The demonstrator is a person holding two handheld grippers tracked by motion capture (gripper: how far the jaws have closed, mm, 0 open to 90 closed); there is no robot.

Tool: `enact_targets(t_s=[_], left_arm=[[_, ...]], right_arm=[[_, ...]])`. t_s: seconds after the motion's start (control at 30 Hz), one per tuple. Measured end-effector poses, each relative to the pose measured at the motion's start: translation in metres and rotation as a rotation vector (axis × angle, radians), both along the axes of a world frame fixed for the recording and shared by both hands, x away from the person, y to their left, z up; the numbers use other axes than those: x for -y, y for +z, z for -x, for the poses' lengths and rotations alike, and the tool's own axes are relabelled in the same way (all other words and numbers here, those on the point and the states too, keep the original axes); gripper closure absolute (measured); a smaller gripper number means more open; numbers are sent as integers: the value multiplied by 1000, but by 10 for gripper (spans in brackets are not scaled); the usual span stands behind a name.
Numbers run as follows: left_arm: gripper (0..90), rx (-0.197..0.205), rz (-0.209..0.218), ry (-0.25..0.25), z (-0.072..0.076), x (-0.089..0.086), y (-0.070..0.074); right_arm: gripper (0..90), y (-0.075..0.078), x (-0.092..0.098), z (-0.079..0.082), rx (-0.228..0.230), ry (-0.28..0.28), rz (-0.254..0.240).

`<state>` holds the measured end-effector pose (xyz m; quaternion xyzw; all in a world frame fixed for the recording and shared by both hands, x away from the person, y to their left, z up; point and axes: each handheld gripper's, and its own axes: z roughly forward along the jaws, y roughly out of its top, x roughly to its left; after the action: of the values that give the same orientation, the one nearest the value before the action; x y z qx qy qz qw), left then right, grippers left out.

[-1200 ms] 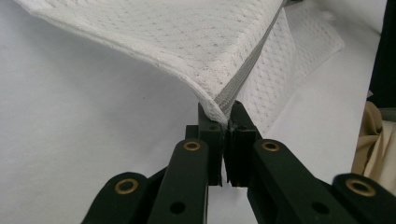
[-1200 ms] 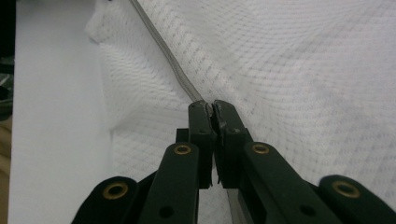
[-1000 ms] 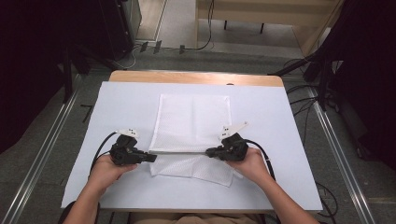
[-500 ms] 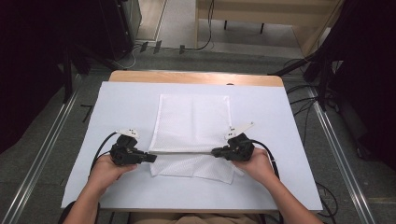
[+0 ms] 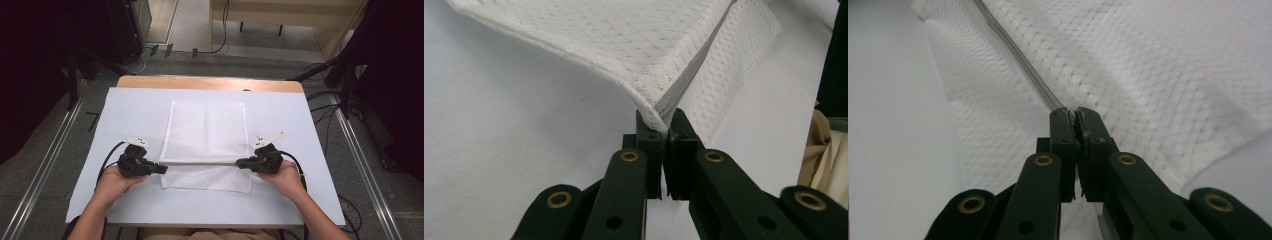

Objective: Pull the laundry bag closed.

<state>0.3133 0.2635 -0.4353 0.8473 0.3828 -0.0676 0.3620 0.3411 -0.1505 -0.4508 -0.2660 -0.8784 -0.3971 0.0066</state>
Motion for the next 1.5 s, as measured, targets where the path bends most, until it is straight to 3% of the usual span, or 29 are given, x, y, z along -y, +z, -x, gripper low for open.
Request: enact_targets(t_s=[0.33, 0.53, 0.9, 1.07, 1.2, 1.33, 1.43, 1.5], left_arm=[[880, -4, -4, -9, -1, 3, -1], [881, -21, -35, -15, 0, 4, -4], [881, -17, -17, -20, -1, 5, -3], [879, -33, -14, -27, -1, 6, -5], [861, -11, -3, -9, -1, 3, -2], [726, -20, -11, 1, -1, 2, -3], [631, -2, 2, 7, -1, 1, -2], [565, 6, 7, 15, -2, 0, -1]], right_arm=[[887, 1, 7, 2, -8, -14, 8], [887, -1, 8, 2, -15, -14, 36], [887, 0, 15, 3, -12, -21, 27], [887, 1, 20, 2, -22, -44, 16], [884, 0, 16, 3, -36, -23, 16], [878, -1, 13, 3, -34, -20, 30], [870, -2, 13, 3, -42, -22, 27], [813, -2, 13, 2, -44, -31, 24]])
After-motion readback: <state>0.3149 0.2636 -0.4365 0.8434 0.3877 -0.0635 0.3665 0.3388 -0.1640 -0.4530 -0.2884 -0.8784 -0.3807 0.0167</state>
